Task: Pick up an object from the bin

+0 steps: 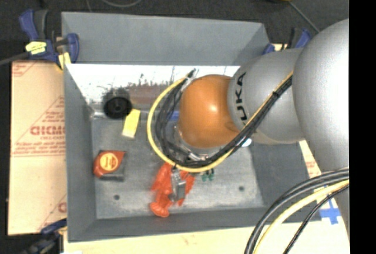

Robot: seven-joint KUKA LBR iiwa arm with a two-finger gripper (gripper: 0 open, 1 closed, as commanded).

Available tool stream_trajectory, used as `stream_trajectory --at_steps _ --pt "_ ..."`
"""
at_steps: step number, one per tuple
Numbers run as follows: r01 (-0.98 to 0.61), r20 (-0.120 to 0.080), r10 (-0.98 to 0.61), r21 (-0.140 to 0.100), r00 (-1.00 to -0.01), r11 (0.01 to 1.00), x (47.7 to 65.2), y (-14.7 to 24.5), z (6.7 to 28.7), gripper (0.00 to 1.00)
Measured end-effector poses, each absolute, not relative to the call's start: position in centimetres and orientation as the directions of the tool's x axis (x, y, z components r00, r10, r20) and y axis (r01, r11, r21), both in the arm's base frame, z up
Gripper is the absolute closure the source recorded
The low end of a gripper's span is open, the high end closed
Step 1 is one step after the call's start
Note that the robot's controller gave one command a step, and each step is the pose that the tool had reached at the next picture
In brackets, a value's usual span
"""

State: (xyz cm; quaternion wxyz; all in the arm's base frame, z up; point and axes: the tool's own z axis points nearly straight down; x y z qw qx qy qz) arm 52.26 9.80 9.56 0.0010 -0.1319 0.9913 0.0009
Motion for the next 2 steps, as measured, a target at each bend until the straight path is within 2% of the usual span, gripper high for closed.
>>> stream_trajectory --at_steps 1,2 --pt "-0.242 -0.002 -0.242 0.001 -0.97 0.97 52.6 9.4 8.5 0.0" --pt "-0.204 -0.003 -0.204 0.0 -0.979 0.979 51.4 7.9 7.2 1.0"
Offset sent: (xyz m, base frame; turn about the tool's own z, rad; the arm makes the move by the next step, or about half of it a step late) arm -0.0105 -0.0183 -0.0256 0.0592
